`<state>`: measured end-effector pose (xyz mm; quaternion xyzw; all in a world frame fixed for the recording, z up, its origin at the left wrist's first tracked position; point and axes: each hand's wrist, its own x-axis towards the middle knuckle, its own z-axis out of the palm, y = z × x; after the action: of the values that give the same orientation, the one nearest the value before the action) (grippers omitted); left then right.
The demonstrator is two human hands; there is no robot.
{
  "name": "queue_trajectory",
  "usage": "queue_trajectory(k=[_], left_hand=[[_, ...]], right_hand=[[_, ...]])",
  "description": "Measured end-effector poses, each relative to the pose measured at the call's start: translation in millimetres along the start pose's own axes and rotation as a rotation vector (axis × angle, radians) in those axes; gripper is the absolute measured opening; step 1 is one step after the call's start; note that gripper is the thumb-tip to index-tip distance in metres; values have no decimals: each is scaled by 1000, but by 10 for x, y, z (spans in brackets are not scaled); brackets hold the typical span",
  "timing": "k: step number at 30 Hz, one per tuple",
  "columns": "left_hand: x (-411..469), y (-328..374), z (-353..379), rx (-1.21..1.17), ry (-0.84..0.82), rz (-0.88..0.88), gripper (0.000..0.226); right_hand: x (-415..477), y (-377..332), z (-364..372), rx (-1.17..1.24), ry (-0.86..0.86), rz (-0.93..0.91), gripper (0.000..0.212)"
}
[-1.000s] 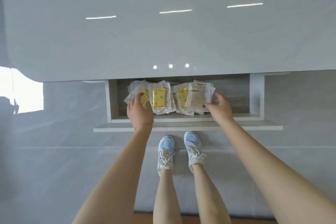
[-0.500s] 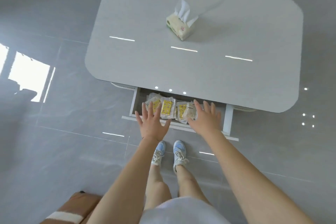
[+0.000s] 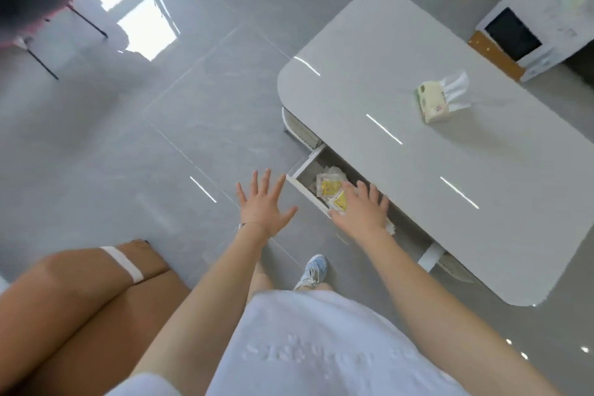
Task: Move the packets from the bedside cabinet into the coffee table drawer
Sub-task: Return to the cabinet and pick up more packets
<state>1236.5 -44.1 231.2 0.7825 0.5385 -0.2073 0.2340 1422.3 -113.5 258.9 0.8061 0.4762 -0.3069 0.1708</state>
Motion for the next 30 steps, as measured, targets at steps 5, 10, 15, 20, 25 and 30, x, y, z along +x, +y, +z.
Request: queue_trajectory(k=[5,10,15,20,25,30], left_hand=[[53,-874,-255,-71,41,-126,76],[94,-2006,-658,-136,127,-255,77],[40,-3226,-993,-205,202,-433,76],[-101,-4254,-1225,-196,264,-561,76],[-188,-5089,-1297,-321,300,-752,77],[-143,-5748,-1352,-464,335,-937,77]], right_hand=[[234,-1107,-307,-141,24,-172,78],[409,-2453,-557,-197,66,-300,78],[453,-3748,-701,-211,73,-422,78],[483,-4937,-835,-260,79,-578,77],[597,-6064,-934,-358,64,-750,77],[779,-7084,-970,-518,63,-920,77]])
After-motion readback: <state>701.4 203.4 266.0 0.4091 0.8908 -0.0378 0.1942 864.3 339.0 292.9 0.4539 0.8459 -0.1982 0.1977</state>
